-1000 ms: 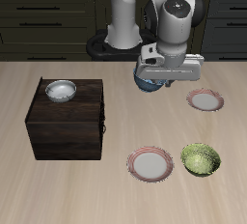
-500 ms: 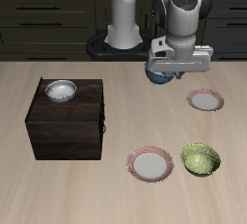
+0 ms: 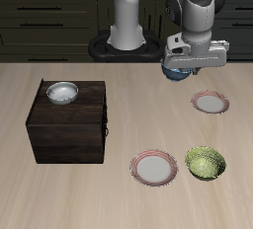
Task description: Place the blue bowl onto the plate that is on the left side of the table
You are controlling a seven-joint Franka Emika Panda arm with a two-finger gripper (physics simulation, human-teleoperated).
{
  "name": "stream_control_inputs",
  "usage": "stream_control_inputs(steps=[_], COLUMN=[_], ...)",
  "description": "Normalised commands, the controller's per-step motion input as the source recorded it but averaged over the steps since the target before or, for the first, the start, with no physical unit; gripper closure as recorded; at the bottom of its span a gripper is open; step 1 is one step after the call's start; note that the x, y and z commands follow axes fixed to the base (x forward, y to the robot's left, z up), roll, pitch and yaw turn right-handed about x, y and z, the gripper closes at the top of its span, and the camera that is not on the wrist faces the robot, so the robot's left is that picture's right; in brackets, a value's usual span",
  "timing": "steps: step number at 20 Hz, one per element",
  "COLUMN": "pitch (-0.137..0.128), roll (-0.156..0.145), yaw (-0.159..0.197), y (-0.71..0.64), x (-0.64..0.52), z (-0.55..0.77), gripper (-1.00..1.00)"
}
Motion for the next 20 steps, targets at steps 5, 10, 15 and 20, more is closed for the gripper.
stream_control_inputs(steps=[5, 10, 15, 20], pitch=[-0.013, 0.022, 0.016, -0.038], roll=[0.02, -0.003, 0.03, 0.081], yaw=[0.011, 0.002, -0.001, 0.03], y=[0.24, 0.38, 0.28, 0.34], x=[-0.07, -0.01, -0.18, -0.08], z=[0.07, 0.0, 0.0, 0.08], gripper=[1.0, 1.0, 1.0, 1.0])
